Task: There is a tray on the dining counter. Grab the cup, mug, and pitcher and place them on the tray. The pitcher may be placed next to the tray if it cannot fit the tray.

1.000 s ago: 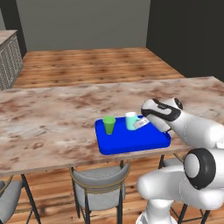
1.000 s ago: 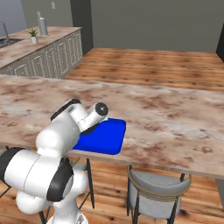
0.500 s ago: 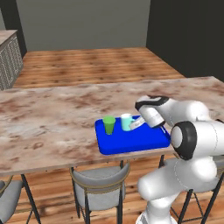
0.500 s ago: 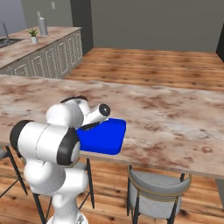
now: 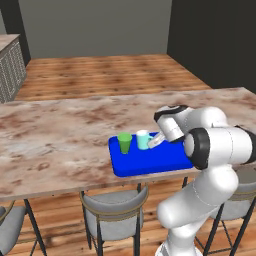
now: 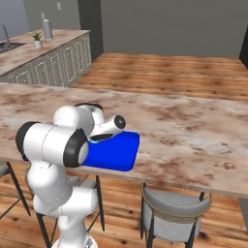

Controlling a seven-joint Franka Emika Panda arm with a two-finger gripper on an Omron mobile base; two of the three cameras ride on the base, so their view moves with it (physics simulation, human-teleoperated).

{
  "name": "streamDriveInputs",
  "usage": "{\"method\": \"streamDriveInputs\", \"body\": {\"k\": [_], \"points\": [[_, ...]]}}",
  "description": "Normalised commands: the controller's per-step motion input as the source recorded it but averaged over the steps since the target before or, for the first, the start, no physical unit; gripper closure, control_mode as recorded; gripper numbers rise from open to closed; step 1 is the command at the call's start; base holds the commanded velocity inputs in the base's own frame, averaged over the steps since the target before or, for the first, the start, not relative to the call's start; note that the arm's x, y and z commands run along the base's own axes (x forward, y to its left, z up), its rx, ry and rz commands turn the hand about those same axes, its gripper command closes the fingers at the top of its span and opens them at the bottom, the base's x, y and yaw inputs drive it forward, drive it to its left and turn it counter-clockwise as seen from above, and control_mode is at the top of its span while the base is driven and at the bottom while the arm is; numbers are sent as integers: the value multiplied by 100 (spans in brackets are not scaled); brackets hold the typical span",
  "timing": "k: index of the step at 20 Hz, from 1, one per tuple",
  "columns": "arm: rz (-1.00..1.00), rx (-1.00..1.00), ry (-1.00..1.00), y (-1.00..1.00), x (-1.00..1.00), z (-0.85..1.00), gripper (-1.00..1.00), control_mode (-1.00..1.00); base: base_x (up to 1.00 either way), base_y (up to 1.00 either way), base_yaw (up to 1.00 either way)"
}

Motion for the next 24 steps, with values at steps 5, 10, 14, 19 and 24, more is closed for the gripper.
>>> {"method": "streamDriveInputs", "body": {"k": [5,10,14,19,24], "points": [[4,0,1,9,0,-6,100,-100,0,0,0],[4,0,0,19,1,-23,100,-100,0,0,0],[2,0,0,14,6,-15,100,-100,0,0,0],[0,0,0,3,8,-12,100,-100,0,0,0],[0,0,0,0,0,-10,100,-100,0,0,0]]}}
